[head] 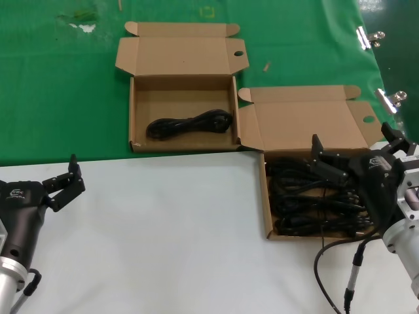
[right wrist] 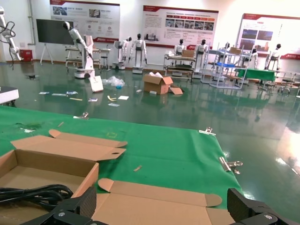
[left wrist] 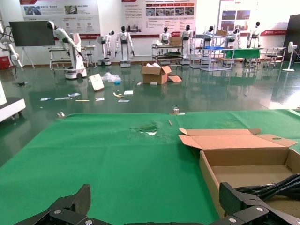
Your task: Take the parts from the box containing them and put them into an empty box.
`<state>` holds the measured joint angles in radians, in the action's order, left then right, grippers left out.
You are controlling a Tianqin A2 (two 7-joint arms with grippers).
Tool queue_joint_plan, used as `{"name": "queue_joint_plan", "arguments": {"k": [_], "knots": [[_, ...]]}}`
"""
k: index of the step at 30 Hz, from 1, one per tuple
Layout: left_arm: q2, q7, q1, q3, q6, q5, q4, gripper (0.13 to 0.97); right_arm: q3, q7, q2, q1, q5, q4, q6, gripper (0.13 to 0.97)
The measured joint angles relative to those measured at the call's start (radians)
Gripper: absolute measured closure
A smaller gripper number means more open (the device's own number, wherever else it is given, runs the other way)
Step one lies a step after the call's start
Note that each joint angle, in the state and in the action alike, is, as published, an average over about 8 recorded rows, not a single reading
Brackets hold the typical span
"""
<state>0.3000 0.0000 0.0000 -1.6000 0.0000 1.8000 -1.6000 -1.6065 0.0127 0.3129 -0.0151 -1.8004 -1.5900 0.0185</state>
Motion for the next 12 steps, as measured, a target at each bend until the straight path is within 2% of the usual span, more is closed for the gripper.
{"name": "queue_joint_plan", "arguments": {"k": [12], "knots": [[0.0,0.0,0.0,0.0,0.0,0.0,0.0,0.132,0.0,0.0,0.0,0.0,0.0,0.0,0.0,0.129]]}}
